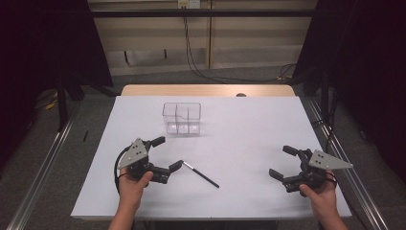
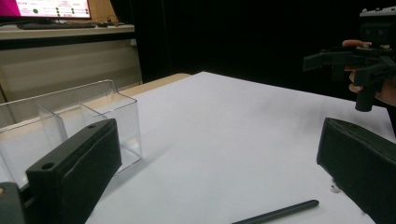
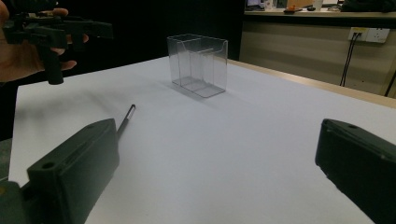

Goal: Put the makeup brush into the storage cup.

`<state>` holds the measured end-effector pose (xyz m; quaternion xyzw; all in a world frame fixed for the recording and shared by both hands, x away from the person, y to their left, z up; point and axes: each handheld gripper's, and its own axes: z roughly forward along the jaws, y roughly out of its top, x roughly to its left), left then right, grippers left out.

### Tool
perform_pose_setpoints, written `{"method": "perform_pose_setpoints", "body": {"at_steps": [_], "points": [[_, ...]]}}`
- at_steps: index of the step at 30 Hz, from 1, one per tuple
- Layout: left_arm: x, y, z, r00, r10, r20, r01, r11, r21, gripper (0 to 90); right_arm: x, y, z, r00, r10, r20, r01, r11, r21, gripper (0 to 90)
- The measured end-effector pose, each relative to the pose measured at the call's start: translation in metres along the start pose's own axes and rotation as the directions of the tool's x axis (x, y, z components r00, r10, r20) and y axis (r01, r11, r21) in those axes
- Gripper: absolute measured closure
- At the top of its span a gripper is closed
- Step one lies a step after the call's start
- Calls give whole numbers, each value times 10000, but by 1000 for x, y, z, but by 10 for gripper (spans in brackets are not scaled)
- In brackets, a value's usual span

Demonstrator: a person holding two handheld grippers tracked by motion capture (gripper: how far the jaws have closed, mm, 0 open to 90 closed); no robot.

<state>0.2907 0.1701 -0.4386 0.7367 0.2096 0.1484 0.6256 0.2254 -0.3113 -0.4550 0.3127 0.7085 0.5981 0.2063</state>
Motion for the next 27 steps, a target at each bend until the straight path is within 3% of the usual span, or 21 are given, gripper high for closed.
{"method": "perform_pose_setpoints", "body": {"at_steps": [10, 27], "points": [[-4, 0, 15, 9996, 104, 270, -122, 9977, 666, 0, 0, 0, 2, 10000, -17, -32, 17, 10000, 20, 0], [-7, 1, 30, 9979, 295, 580, -340, 9963, 788, 0, 1, 0, 2, 10000, -59, -73, 59, 10000, 50, 0]]}}
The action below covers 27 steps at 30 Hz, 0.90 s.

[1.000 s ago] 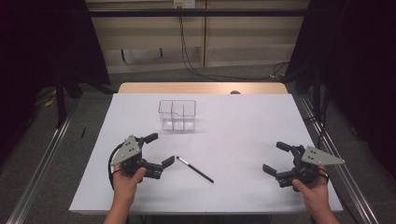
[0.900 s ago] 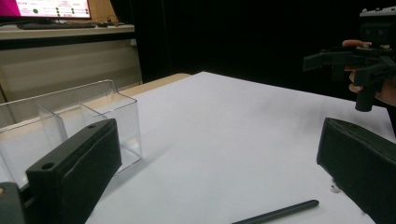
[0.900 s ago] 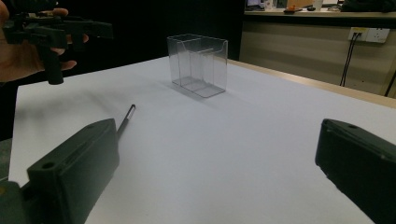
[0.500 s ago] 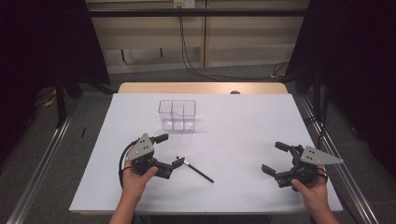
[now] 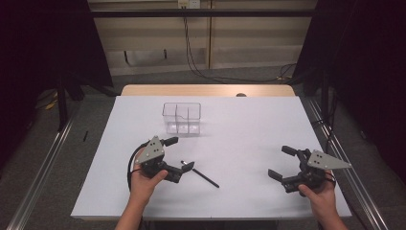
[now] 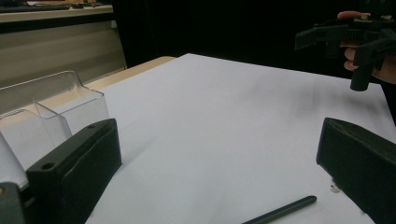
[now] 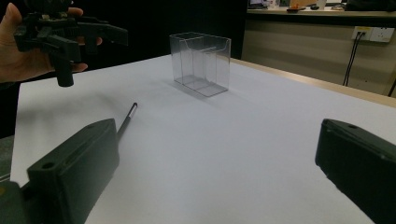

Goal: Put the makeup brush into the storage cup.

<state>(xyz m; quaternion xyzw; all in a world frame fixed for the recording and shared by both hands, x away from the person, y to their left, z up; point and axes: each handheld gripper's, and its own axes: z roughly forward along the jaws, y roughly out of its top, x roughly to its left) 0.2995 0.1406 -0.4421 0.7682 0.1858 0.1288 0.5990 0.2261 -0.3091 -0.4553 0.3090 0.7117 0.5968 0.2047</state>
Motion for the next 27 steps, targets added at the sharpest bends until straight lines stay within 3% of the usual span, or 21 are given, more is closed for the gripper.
{"method": "perform_pose_setpoints", "body": {"at_steps": [9, 13, 17, 23, 27], "points": [[0, 1, 6, 9998, 144, 147, -148, 9996, 245, 0, 1, 0, 1, 10000, -63, -20, 63, 10000, 54, 0], [0, 2, 10, 9994, 257, 223, -270, 9978, 597, 0, 1, 0, 1, 10000, -84, -37, 85, 9999, 84, 0], [1, 1, 17, 9982, 260, 548, -320, 9934, 1103, 0, 1, 0, 0, 9999, -97, -24, 98, 9999, 89, 0], [1, 3, 25, 9939, 435, 1010, -627, 9787, 1956, 0, 0, 0, 0, 9999, -101, -24, 101, 9999, 102, 0], [1, 6, 31, 9897, 599, 1299, -915, 9631, 2530, 0, 0, 0, 0, 9999, -105, -33, 105, 9999, 131, 0]]}}
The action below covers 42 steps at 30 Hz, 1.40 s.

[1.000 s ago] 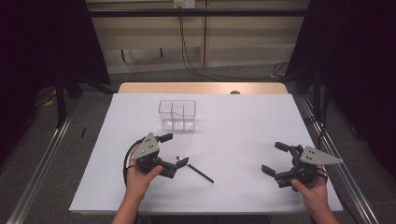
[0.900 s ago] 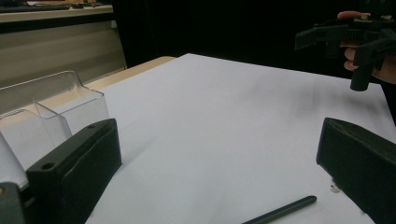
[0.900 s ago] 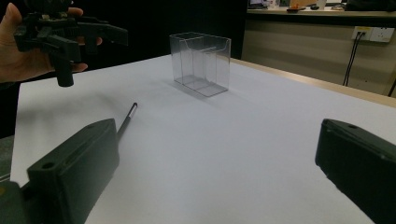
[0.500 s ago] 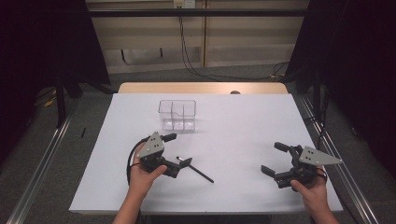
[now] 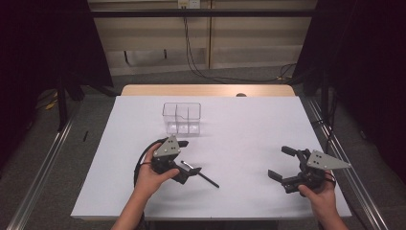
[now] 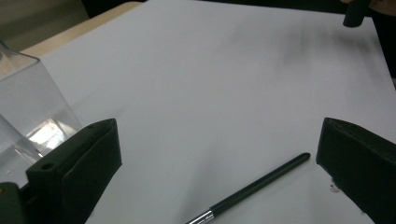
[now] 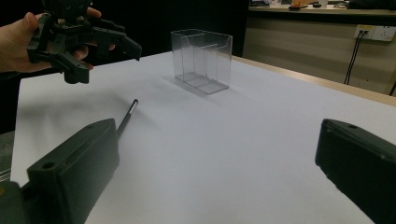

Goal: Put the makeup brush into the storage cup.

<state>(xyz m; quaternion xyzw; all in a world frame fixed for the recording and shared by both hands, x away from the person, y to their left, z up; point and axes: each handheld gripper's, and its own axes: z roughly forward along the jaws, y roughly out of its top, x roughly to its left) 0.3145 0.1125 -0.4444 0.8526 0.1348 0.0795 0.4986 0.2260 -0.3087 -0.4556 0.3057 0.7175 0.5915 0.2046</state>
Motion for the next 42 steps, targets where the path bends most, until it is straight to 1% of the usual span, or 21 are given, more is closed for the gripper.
{"method": "perform_pose_setpoints", "body": {"at_steps": [3, 6, 10, 15, 18, 20, 21, 22, 26, 27, 28, 31, 33, 34, 37, 38, 39, 40, 41, 42], "points": [[1, 3, 3, 9998, 100, 152, -108, 9988, 471, 0, 1, 0, 0, 10000, -40, -61, 40, 10000, 24, 0], [1, 7, 6, 9990, 408, 198, -425, 9944, 963, 0, 1, 0, 1, 10000, -75, -48, 75, 10000, 39, 0], [1, 12, 8, 9982, 497, 324, -537, 9893, 1358, 0, 1, 0, 1, 9999, -127, -78, 128, 9999, 96, 0], [4, 14, 11, 9976, 531, 451, -598, 9845, 1652, 0, 1, 0, 1, 9998, -156, -92, 158, 9998, 133, 0], [5, 15, 13, 9973, 481, 557, -574, 9820, 1799, 0, 1, 0, 1, 9998, -158, -102, 160, 9998, 135, 0], [5, 15, 15, 9970, 465, 622, -579, 9790, 1956, 0, 1, 0, 1, 9998, -156, -111, 157, 9998, 139, 0], [6, 16, 15, 9966, 493, 662, -623, 9755, 2110, 0, 1, 0, 1, 9998, -159, -114, 161, 9998, 141, 0], [6, 16, 16, 9963, 521, 686, -657, 9746, 2143, 0, 1, 0, 1, 9998, -168, -124, 170, 9997, 150, 0], [7, 18, 19, 9940, 549, 941, -768, 9657, 2481, 0, 2, 1, 1, 9998, -194, -101, 196, 9997, 174, 0], [7, 18, 20, 9939, 578, 944, -799, 9648, 2507, 0, 2, 1, 1, 9997, -204, -128, 206, 9997, 158, 0], [7, 19, 20, 9934, 635, 953, -866, 9611, 2624, 0, 2, 1, 1, 9997, -214, -139, 217, 9996, 183, 0], [8, 21, 22, 9927, 568, 1069, -858, 9527, 2914, 0, 2, 0, 1, 9996, -237, -121, 239, 9995, 199, 0], [9, 21, 23, 9924, 537, 1106, -843, 9519, 2946, 0, 2, 1, 1, 9996, -262, -126, 264, 9994, 224, 0], [10, 22, 23, 9919, 531, 1156, -859, 9497, 3011, 0, 2, 1, 1, 9995, -284, -126, 287, 9993, 231, 0], [11, 22, 25, 9927, 401, 1135, -739, 9470, 3126, 0, 2, 1, 1, 9996, -256, -112, 258, 9994, 234, 0], [11, 22, 26, 9928, 395, 1135, -745, 9436, 3227, 0, 2, 0, 1, 9996, -263, -117, 266, 9994, 238, 0], [11, 22, 26, 9928, 395, 1135, -745, 9436, 3227, 0, 2, 0, 1, 9996, -263, -117, 266, 9994, 238, 0], [11, 23, 27, 9929, 478, 1090, -828, 9354, 3438, 0, 2, 0, 1, 9996, -265, -110, 268, 9993, 253, 0], [11, 23, 27, 9929, 478, 1090, -828, 9354, 3438, 0, 2, 0, 1, 9996, -265, -110, 268, 9993, 253, 0], [11, 24, 29, 9934, 360, 1093, -741, 9270, 3677, 0, 2, 0, 1, 9996, -240, -123, 243, 9995, 211, 0]]}}
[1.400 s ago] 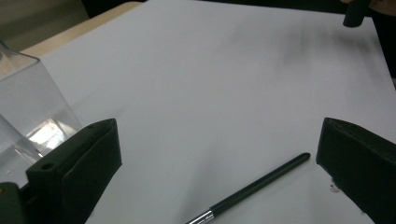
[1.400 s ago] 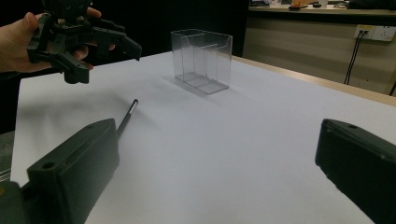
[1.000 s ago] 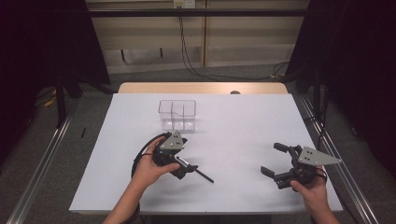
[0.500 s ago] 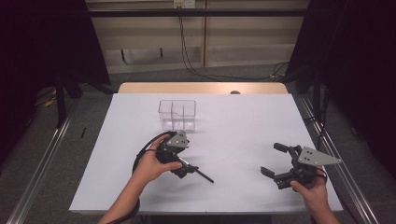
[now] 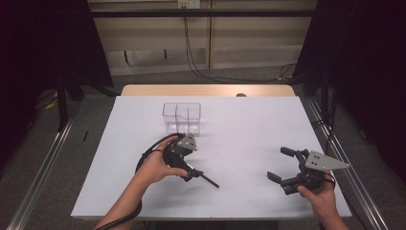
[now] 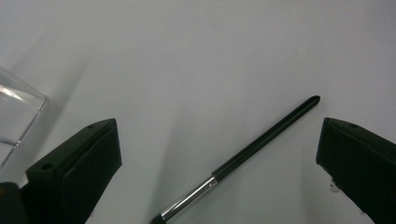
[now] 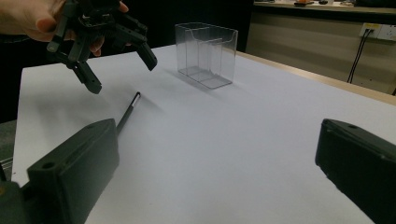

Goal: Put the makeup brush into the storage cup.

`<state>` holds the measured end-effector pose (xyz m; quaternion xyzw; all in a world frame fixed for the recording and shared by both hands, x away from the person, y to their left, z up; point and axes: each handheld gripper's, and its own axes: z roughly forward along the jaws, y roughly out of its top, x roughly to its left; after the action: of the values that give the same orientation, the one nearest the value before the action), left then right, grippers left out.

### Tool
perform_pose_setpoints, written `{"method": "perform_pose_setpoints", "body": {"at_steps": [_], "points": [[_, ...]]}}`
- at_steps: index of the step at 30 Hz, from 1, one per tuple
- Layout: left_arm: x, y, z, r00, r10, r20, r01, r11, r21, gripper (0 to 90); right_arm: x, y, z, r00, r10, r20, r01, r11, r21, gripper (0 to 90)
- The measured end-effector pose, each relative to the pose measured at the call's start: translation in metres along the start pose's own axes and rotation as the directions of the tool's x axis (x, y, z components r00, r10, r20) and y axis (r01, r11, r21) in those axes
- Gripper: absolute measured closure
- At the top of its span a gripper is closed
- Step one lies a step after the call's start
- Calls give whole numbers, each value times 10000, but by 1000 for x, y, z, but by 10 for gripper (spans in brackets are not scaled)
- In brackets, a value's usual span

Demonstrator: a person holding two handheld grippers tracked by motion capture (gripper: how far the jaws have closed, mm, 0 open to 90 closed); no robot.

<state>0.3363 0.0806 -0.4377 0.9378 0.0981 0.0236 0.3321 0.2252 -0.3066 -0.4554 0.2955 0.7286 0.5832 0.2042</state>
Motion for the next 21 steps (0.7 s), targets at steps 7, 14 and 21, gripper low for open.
{"method": "perform_pose_setpoints", "body": {"at_steps": [7, 14, 21], "points": [[0, 5, 3, 10000, 56, -25, -55, 9979, 641, 0, 0, 0, 0, 10000, -5, 8, 5, 10000, 17, 0], [0, 7, 11, 9999, 94, 100, -107, 9906, 1366, 0, -1, 0, -1, 10000, -18, 21, 18, 10000, 27, 0], [2, 8, 14, 9995, 224, 243, -266, 9816, 1889, 38, -1, 0, -1, 10000, -15, 38, 15, 10000, 35, 0]]}}
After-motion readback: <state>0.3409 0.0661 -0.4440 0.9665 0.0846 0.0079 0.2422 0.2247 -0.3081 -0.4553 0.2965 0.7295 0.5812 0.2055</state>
